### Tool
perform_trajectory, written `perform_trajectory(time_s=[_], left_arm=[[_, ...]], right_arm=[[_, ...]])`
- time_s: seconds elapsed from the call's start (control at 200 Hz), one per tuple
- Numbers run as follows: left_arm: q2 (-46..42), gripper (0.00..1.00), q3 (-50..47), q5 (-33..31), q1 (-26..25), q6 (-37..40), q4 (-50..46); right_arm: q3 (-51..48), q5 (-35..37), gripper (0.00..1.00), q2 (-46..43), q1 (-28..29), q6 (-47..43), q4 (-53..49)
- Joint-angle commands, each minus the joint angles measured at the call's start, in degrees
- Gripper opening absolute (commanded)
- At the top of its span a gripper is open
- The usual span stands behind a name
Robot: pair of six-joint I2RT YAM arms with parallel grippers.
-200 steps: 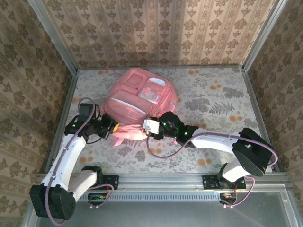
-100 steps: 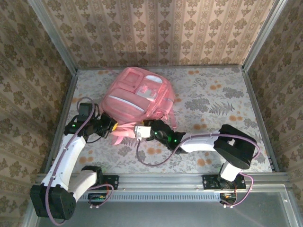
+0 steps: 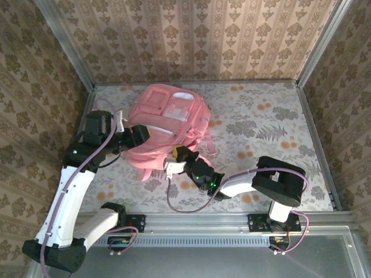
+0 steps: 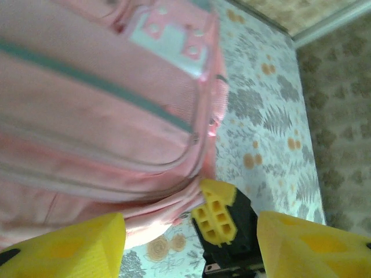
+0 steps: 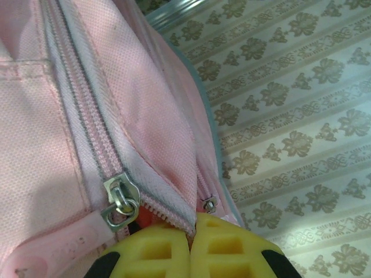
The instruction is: Pack books, pencil case, and school supplies into a backpack
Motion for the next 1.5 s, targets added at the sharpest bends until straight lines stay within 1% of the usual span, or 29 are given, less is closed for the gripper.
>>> perform_trajectory(time_s=[0.0, 0.04, 0.055, 0.07, 0.095, 0.16, 0.21, 0.255, 0.365, 0.425, 0.45, 0.495, 0.555, 0.6, 0.685, 0.765, 0.94, 0.97, 1.015, 1.03, 1.09, 1.21, 1.3, 1.41, 1.495], left_arm=[[6.67, 0.61, 4.46, 2.54, -4.26, 16.73, -0.39], [9.44, 0.58, 6.71, -0.62, -6.87, 20.33, -1.42], [10.52, 0.57, 7.51, -1.60, -7.05, 21.70, -1.68], [11.61, 0.56, 8.21, -2.29, -8.95, 23.13, -1.83], [13.42, 0.54, 9.15, -2.74, -10.27, 25.74, -1.94], [18.66, 0.51, 11.18, -2.39, -11.76, 33.14, -2.97], [23.20, 0.53, 13.49, 0.08, -11.97, 38.35, -4.64], [27.41, 0.55, 16.38, 2.44, -11.74, 41.29, -6.33], [37.87, 0.56, 24.74, 12.45, -11.27, 44.14, -12.16], [42.64, 0.52, 29.18, 17.73, -11.36, 45.21, -15.69], [44.18, 0.49, 29.93, 18.84, -11.36, 45.79, -16.39], [46.14, 0.43, 30.60, 18.82, -11.36, 46.57, -17.10], [48.28, 0.42, 31.01, 19.07, -11.44, 47.37, -17.90], [49.60, 0.41, 30.96, 20.78, -11.69, 47.89, -18.66], [50.28, 0.40, 29.10, 22.30, -13.02, 48.57, -18.89], [50.12, 0.40, 26.55, 20.16, -14.07, 48.78, -18.37], [49.42, 0.36, 21.74, 17.66, -14.32, 47.77, -16.54], [49.09, 0.36, 21.10, 16.55, -14.35, 47.51, -16.11], [48.39, 0.42, 20.26, 14.46, -14.39, 46.99, -15.48], [48.09, 0.43, 19.90, 12.36, -14.39, 46.81, -15.16], [46.89, 0.45, 18.43, 10.32, -14.28, 46.50, -13.68], [44.59, 0.44, 15.87, 9.45, -13.44, 45.46, -10.75], [40.89, 0.48, 13.02, 8.75, -12.24, 44.26, -5.74], [36.70, 0.51, 9.63, 9.20, -9.00, 41.59, 0.69], [35.86, 0.53, 8.81, 10.21, -7.81, 41.08, 2.28]], right_arm=[[-1.89, -4.14, 0.00, -4.98, 0.34, 2.09, 0.57], [-3.20, -6.00, 0.00, -5.47, 0.01, 3.07, -1.48], [-3.73, -6.53, 0.00, -5.60, -0.10, 3.55, -1.93], [-4.19, -7.16, 0.00, -5.74, -0.25, 4.04, -2.14], [-5.18, -8.18, 0.00, -5.94, -0.60, 4.88, -2.55], [-6.62, -10.07, 0.00, -6.87, -1.18, 6.49, -4.13], [-7.66, -11.81, 0.00, -7.92, -1.55, 7.79, -5.47], [-8.57, -13.20, 0.00, -8.96, -1.77, 8.50, -6.80], [-10.50, -13.75, 0.00, -10.26, -2.12, 8.87, -6.85], [-11.59, -13.58, 0.00, -11.14, -2.32, 9.38, -6.90], [-12.06, -13.63, 0.00, -11.59, -2.57, 9.82, -6.98], [-12.88, -14.07, 0.00, -12.47, -2.78, 10.55, -7.26], [-13.45, -14.17, 0.00, -13.12, -2.84, 11.36, -8.05], [-13.71, -14.18, 0.00, -13.22, -2.84, 11.77, -7.88], [-13.79, -14.02, 0.00, -12.78, -2.92, 12.30, -7.91], [-13.91, -13.85, 0.00, -12.07, -3.09, 12.75, -7.50], [-13.74, -13.82, 0.00, -10.72, -3.49, 13.40, -6.53], [-13.73, -13.85, 0.00, -10.56, -3.62, 13.66, -6.40], [-13.74, -13.94, 0.00, -10.62, -3.79, 13.99, -6.53], [-13.73, -14.03, 0.00, -10.56, -3.87, 14.06, -6.48], [-13.72, -14.24, 0.00, -10.58, -3.96, 14.43, -6.59], [-14.00, -14.48, 0.00, -10.53, -3.98, 15.29, -6.42], [-14.24, -14.90, 0.00, -10.53, -3.97, 15.85, -6.73], [-14.54, -14.85, 0.00, -10.76, -3.98, 16.18, -6.63], [-14.46, -15.09, 0.00, -11.15, -3.98, 16.27, -7.15]])
